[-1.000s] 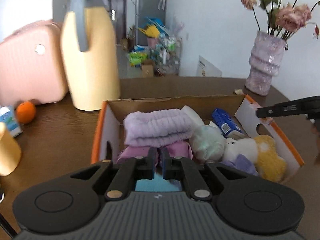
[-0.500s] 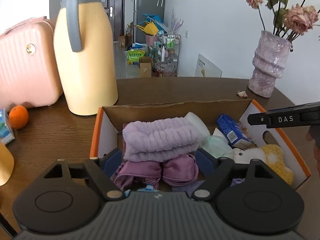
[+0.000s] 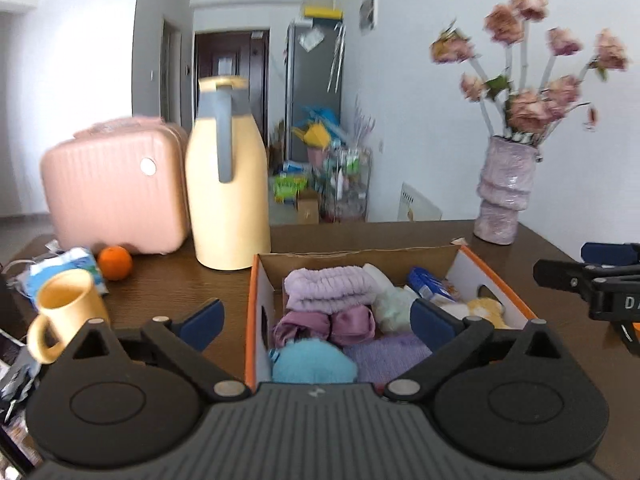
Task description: Organize soft objects
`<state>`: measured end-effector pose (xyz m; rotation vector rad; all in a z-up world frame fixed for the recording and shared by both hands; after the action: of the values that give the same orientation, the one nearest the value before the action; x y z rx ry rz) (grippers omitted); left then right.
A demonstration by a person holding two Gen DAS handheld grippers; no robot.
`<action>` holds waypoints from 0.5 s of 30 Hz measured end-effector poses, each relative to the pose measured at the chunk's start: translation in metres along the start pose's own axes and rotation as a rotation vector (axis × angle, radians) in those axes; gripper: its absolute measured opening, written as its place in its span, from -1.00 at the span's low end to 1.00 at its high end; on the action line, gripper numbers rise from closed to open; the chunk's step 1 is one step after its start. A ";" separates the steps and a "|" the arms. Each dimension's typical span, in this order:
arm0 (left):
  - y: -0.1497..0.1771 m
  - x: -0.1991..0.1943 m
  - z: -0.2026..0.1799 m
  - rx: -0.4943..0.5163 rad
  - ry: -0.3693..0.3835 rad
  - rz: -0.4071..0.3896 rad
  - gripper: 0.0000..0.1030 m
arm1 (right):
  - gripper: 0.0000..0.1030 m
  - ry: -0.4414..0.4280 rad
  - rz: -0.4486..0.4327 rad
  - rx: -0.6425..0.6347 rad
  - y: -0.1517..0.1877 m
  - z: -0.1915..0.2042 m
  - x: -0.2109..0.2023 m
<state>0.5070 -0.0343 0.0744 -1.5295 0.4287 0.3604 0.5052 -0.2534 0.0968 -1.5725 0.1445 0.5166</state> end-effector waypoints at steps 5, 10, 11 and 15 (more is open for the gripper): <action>0.032 -0.068 -0.001 0.018 -0.013 -0.105 1.00 | 0.66 0.002 -0.136 -0.008 0.040 0.024 -0.079; 0.077 -0.136 -0.008 0.044 -0.012 -0.208 1.00 | 0.72 0.009 -0.190 -0.031 0.082 0.046 -0.135; 0.084 -0.145 -0.009 0.046 -0.007 -0.212 1.00 | 0.72 0.008 -0.195 -0.029 0.090 0.051 -0.146; 0.116 -0.188 -0.006 0.010 -0.010 -0.239 1.00 | 0.73 -0.009 -0.207 -0.012 0.120 0.064 -0.180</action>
<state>0.2866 -0.0307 0.0632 -1.5485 0.2362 0.1788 0.2827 -0.2404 0.0619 -1.5760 -0.0292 0.3629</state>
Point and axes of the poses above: each gripper's, at about its wrist camera, not at the fingertips, and x roughly the way its jaws point, z to its left, y to its underside, the point moved 8 cm from there along x, roughly the way its jaws point, and after that the axes turned 1 degree about x, right-handed, at the moved point
